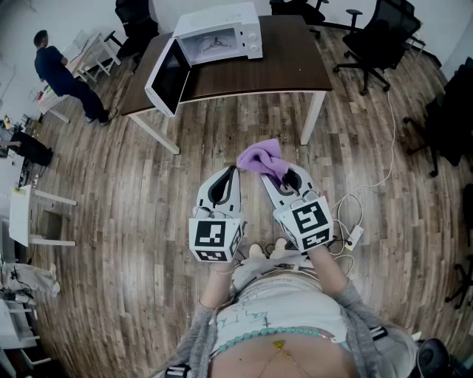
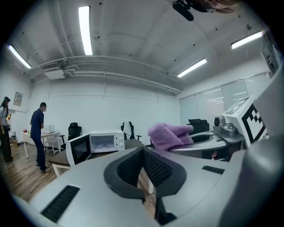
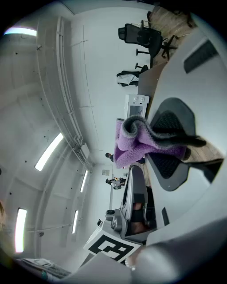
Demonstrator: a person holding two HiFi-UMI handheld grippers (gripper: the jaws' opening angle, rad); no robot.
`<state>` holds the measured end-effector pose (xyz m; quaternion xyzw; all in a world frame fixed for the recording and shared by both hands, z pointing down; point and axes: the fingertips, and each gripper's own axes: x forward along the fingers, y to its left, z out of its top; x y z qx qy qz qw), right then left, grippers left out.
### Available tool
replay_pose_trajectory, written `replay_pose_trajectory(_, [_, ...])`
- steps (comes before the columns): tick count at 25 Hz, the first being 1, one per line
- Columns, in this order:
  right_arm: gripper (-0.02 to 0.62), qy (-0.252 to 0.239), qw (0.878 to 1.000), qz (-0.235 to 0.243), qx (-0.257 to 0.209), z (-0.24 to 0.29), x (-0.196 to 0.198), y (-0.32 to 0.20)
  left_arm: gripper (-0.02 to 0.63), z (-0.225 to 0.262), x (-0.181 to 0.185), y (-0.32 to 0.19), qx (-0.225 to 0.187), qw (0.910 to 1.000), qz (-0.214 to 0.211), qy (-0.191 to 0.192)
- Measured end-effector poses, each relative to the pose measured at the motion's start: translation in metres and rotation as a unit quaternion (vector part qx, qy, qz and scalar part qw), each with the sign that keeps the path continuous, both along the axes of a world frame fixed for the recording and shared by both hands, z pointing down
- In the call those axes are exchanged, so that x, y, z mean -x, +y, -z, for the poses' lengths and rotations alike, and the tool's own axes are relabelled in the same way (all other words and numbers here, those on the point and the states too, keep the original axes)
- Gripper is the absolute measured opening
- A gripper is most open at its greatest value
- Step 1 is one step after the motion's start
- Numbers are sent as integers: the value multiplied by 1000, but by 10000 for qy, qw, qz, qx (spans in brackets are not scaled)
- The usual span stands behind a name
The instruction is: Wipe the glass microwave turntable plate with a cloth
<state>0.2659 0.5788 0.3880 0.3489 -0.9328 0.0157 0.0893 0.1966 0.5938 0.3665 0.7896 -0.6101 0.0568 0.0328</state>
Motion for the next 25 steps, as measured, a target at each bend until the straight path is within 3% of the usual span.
replay_pose_trajectory(14, [104, -100, 9993, 369, 47, 0, -41, -17, 5, -8, -18, 0, 69, 9996, 270, 49])
replay_pose_trajectory(25, [104, -104, 9993, 337, 124, -7, -44, -29, 5, -16, -15, -17, 101, 9993, 346, 83])
